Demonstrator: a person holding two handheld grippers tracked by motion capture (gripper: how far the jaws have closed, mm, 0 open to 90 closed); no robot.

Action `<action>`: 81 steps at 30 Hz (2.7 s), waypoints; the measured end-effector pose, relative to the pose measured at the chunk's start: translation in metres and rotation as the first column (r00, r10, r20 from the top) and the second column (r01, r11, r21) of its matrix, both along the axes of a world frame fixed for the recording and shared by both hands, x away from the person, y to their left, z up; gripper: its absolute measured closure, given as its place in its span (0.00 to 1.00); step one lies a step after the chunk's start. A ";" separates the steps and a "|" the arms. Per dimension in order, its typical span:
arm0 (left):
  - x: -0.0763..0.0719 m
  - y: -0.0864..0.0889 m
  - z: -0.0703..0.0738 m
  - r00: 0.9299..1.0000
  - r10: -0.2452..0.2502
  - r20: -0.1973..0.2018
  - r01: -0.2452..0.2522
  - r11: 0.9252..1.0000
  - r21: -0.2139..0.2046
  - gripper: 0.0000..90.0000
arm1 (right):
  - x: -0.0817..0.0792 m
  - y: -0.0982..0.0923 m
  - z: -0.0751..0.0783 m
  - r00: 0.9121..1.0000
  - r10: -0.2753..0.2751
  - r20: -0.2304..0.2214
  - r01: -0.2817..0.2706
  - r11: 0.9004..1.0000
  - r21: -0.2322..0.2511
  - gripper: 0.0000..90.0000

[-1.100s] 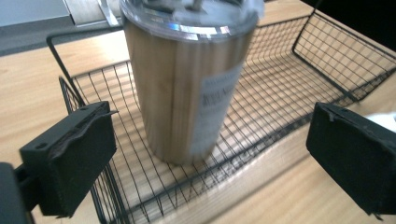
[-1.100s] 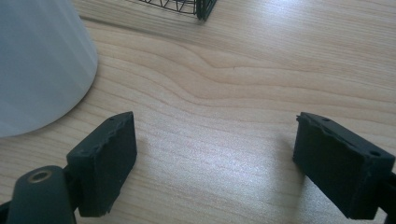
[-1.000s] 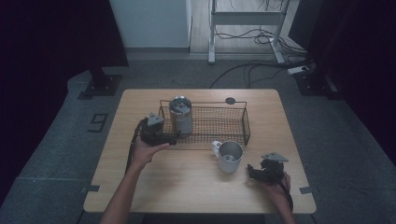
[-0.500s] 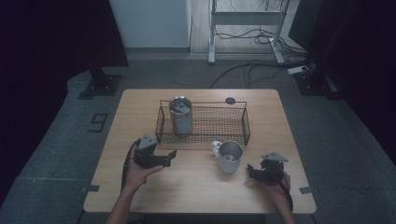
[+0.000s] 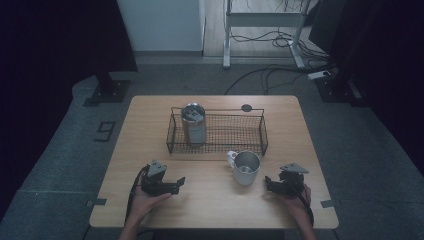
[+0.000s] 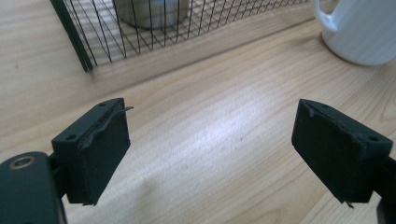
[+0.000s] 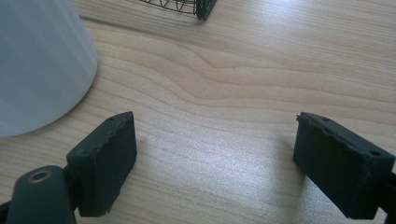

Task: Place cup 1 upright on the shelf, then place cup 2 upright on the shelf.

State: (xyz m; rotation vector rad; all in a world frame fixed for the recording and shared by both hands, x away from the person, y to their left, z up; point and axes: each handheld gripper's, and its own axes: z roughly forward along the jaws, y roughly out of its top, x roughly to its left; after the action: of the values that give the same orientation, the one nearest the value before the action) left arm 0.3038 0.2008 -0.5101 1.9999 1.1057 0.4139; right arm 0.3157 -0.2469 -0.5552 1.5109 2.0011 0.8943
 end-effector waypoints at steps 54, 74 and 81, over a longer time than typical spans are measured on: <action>-0.005 0.004 -0.013 0.999 0.032 -0.023 -0.033 0.999 -0.018 0.15 | -0.031 0.010 0.060 0.970 0.119 0.213 -0.164 0.964 0.210 0.15; -0.006 0.003 -0.014 0.999 0.027 -0.029 -0.028 0.999 -0.016 0.15 | -0.028 0.047 0.079 0.949 0.180 0.257 -0.239 0.945 0.221 0.13; -0.006 0.002 -0.015 0.999 0.027 -0.032 -0.028 0.999 -0.027 0.15 | -0.024 0.055 0.078 0.949 0.199 0.246 -0.254 0.942 0.220 0.08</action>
State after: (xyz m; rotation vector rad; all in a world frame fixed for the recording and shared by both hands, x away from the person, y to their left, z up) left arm 0.2974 0.2028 -0.5246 1.9752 1.1539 0.3799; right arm 0.2915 -0.1916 -0.4770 1.2504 1.9814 1.3916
